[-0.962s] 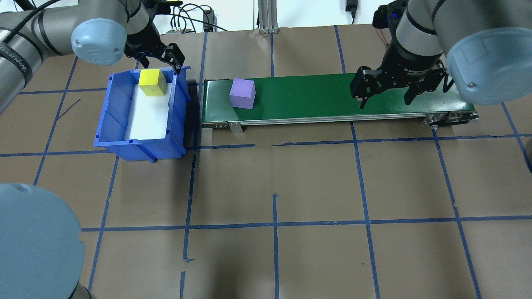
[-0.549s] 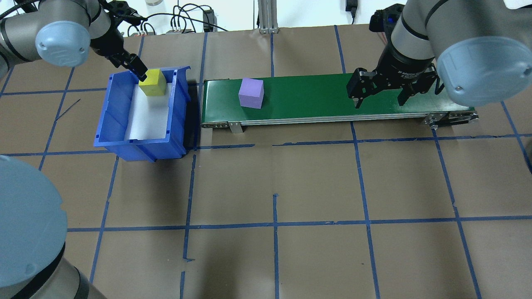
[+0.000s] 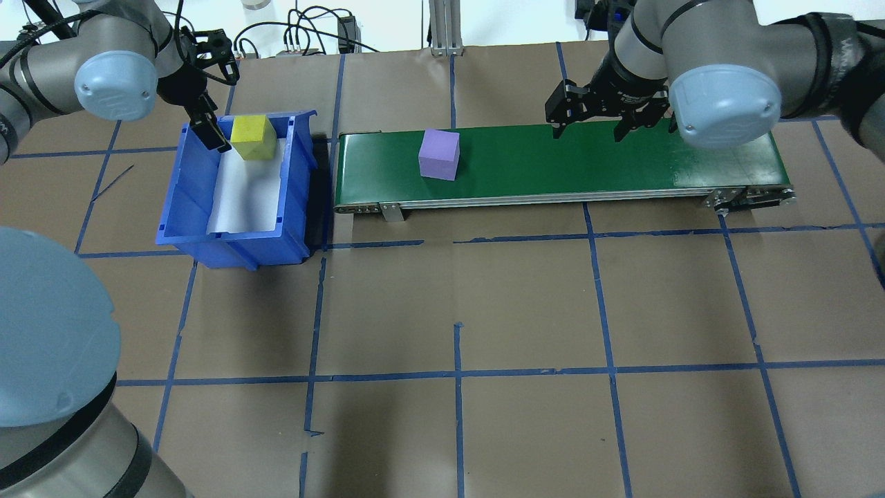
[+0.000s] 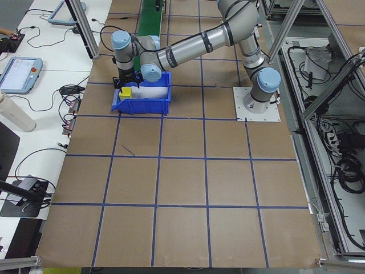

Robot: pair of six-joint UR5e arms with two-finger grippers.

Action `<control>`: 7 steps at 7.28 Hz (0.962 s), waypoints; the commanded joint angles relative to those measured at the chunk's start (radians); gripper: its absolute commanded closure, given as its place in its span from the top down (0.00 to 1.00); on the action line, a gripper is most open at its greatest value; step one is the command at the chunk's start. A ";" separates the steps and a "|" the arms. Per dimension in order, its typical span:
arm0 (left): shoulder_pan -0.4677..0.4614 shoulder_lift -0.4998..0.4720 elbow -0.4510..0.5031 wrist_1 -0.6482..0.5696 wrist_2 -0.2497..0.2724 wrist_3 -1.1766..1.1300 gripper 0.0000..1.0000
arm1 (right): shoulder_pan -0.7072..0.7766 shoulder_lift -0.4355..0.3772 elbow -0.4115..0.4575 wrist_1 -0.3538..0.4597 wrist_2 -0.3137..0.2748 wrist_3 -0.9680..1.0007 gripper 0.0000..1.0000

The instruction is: Move block left to right into plate

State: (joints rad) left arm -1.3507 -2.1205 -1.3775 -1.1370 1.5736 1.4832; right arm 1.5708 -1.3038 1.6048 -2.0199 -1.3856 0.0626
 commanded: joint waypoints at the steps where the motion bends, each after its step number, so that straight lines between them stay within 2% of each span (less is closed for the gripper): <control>1: -0.001 -0.039 0.033 0.025 0.002 0.176 0.98 | 0.000 0.108 -0.071 -0.069 0.080 0.098 1.00; 3: -0.002 -0.064 0.075 0.077 0.009 0.249 0.98 | -0.001 0.179 -0.144 -0.080 0.161 0.220 1.00; 4: -0.017 -0.085 0.072 0.085 0.000 0.247 0.98 | -0.001 0.205 -0.143 -0.080 0.163 0.224 1.00; 7: -0.042 -0.122 0.054 0.106 -0.001 0.249 0.99 | -0.001 0.207 -0.105 -0.077 0.161 0.313 1.00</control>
State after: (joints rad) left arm -1.3888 -2.2275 -1.3141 -1.0307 1.5728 1.7313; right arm 1.5693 -1.0987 1.4855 -2.0982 -1.2260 0.3253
